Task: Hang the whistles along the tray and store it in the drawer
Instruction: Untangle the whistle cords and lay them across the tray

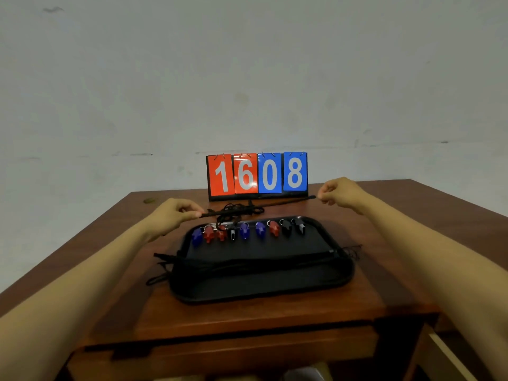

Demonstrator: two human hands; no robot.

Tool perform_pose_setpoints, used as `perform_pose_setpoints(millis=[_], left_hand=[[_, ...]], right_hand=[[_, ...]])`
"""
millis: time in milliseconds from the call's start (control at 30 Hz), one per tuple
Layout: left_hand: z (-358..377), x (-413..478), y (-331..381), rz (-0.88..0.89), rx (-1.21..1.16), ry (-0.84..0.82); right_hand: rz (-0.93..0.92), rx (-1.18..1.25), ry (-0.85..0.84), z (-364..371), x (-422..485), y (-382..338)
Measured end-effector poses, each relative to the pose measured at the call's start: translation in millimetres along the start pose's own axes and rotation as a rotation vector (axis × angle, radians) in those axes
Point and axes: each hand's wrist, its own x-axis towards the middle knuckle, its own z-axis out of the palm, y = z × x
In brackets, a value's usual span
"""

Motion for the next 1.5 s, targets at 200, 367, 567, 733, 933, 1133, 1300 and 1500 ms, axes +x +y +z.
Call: perform_pose_setpoints(millis=[200,367,567,733,933,1133,1300,1500], left_hand=[[10.1,-32.8,-18.5,-0.053,0.019,-0.033],[21.6,-39.8,-24.1,-0.056,0.067,-0.104],[28.2,-48.2,-25.5,-0.069,0.153,-0.150],[31.0,-47.7,-28.2,-0.037,0.395,-0.076],[34.5,-48.7,-27.5,-0.007,0.478,-0.062],[38.6,-48.1,-29.1,0.011,0.476,-0.033],[43.3,-50.3,-26.8,0.048,0.476,-0.022],[43.6,-55.9,-26.9,0.135,0.428,-0.088]], right_hand=[[0.016,-0.091,-0.148,8.2,-28.3,15.5],[0.008,-0.171,-0.189,7.6,-47.0,25.7],[-0.011,-0.276,-0.275,13.1,-58.8,33.9],[-0.040,-0.383,-0.269,18.4,-63.3,35.1],[-0.037,-0.508,-0.236,19.7,-62.0,34.1],[-0.026,-0.641,-0.141,19.9,-61.9,31.8],[-0.077,-0.623,-0.155,19.9,-61.7,31.0],[-0.308,-0.572,-0.343,28.5,-72.1,19.7]])
